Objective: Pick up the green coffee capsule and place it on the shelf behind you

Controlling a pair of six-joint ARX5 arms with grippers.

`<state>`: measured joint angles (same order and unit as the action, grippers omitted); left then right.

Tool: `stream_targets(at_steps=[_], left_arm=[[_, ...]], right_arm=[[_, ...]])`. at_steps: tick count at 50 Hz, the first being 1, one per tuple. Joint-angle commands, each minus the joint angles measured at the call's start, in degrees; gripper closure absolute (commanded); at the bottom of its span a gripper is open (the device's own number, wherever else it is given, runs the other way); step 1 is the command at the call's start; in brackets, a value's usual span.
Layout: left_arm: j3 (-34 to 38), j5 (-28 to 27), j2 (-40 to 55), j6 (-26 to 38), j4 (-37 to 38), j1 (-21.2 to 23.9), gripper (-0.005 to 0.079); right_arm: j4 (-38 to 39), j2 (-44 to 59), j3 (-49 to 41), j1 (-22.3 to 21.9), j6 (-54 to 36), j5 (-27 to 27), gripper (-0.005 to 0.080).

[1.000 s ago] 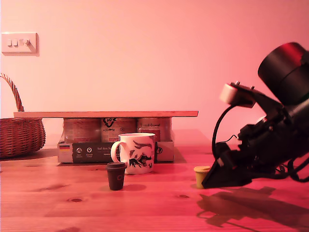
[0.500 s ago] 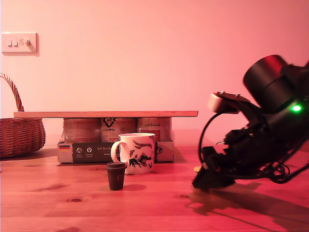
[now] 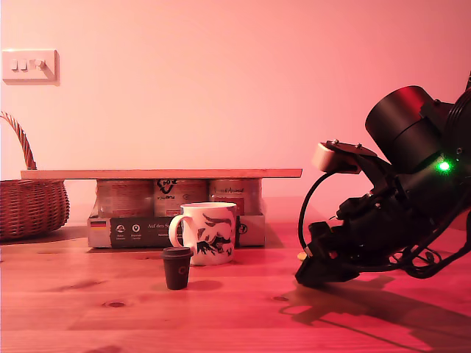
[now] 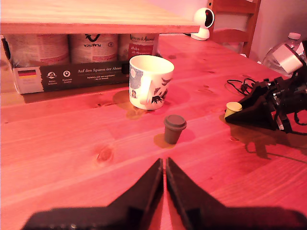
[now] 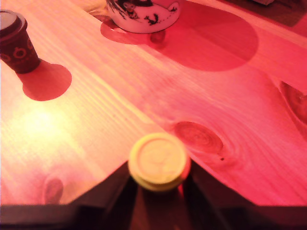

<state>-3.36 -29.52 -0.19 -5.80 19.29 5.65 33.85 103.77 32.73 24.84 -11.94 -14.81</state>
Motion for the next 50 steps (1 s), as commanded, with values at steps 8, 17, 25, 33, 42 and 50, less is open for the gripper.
stream_targets(at_steps=[8, 17, 25, 33, 42, 50], left_arm=[[-0.2, 0.0, -0.4, 0.3, 0.0, 0.3, 0.0764], [-0.2, 0.0, -0.4, 0.3, 0.0, 0.3, 0.0764], [-0.2, 0.0, -0.4, 0.3, 0.0, 0.3, 0.0764], [-0.2, 0.0, -0.4, 0.3, 0.0, 0.3, 0.0764], [-0.2, 0.0, -0.4, 0.3, 0.0, 0.3, 0.0764], [-0.2, 0.0, -0.4, 0.3, 0.0, 0.3, 0.0764]], right_arm=[[0.3, 1.0, 0.0, 0.3, -0.1, -0.1, 0.0616], [2.3, 0.8, 0.0, 0.3, 0.2, -0.1, 0.0616], [2.3, -0.9, 0.7, 0.7, 0.2, -0.2, 0.0616], [-2.0, -3.9, 4.0, 1.0, 2.1, -0.2, 0.0616], [-12.3, -6.7, 11.3, 1.2, 3.1, -0.2, 0.0616], [-20.9, -7.0, 19.3, 1.2, 3.1, -0.2, 0.0616]])
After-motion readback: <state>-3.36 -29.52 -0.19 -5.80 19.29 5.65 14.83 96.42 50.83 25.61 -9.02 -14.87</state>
